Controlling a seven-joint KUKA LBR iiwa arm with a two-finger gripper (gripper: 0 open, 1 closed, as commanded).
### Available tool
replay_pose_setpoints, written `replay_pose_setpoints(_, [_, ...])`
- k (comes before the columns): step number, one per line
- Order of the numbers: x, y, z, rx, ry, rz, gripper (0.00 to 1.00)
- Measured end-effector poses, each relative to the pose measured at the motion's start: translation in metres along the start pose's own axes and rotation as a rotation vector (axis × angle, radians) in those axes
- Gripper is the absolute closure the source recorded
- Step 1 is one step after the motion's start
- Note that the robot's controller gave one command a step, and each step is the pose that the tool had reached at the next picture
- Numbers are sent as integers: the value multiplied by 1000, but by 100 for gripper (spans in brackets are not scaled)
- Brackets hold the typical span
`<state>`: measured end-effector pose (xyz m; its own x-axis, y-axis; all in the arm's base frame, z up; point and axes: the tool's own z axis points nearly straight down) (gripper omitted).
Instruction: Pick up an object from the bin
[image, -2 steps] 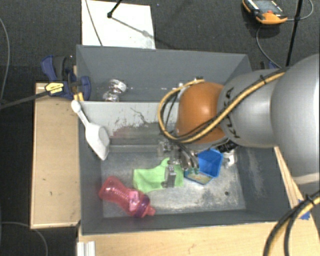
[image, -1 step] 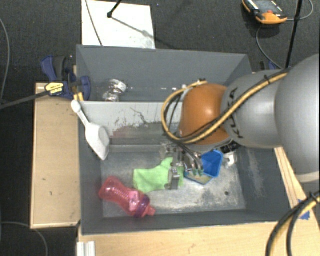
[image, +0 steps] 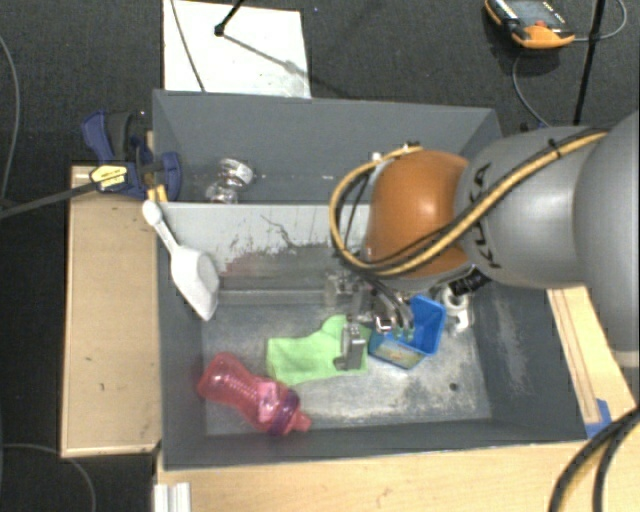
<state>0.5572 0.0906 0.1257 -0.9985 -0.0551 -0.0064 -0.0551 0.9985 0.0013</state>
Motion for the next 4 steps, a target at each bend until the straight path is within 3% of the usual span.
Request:
replay_pose_setpoints(1, [2, -2, 55, 1, 3, -78, 0])
replay_pose_setpoints(2, [0, -3, 60, 0, 2, -62, 100])
replay_pose_setpoints(4, [1, -4, 53, 0, 9, -60, 100])
